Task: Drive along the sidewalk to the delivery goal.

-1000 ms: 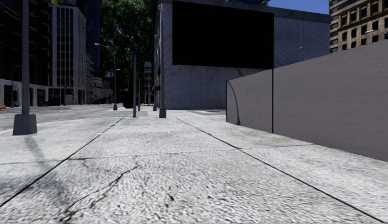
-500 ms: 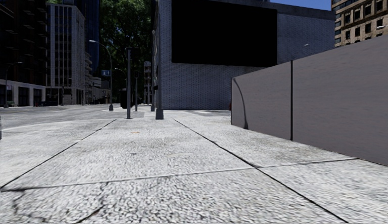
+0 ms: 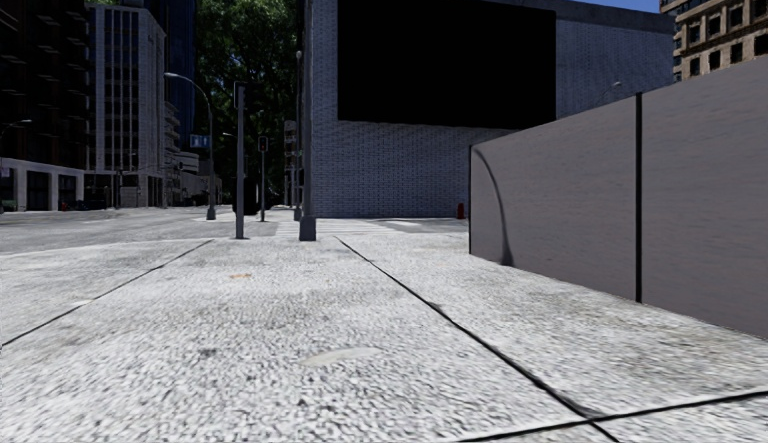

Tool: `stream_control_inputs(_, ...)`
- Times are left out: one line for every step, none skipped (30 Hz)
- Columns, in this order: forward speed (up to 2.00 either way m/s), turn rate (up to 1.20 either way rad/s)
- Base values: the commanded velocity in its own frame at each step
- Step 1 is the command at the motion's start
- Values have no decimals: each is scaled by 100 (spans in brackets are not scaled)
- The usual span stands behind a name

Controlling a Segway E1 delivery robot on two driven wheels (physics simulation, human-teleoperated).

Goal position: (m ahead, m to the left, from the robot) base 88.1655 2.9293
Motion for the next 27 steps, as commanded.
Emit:
stream_control_inputs(191, 0)
stream_control_inputs(191, 0)
stream_control_inputs(191, 0)
stream_control_inputs(191, 0)
stream_control_inputs(191, 0)
stream_control_inputs(191, 0)
stream_control_inputs(191, 0)
stream_control_inputs(191, 0)
stream_control_inputs(191, 0)
stream_control_inputs(191, 0)
stream_control_inputs(191, 0)
stream_control_inputs(191, 0)
stream_control_inputs(191, 0)
stream_control_inputs(191, 0)
stream_control_inputs(191, 0)
stream_control_inputs(191, 0)
stream_control_inputs(191, 0)
stream_control_inputs(191, 0)
stream_control_inputs(191, 0)
stream_control_inputs(191, 0)
stream_control_inputs(191, 0)
stream_control_inputs(191, 0)
stream_control_inputs(191, 0)
stream_control_inputs(191, 0)
stream_control_inputs(191, 0)
stream_control_inputs(191, 0)
stream_control_inputs(191, 0)
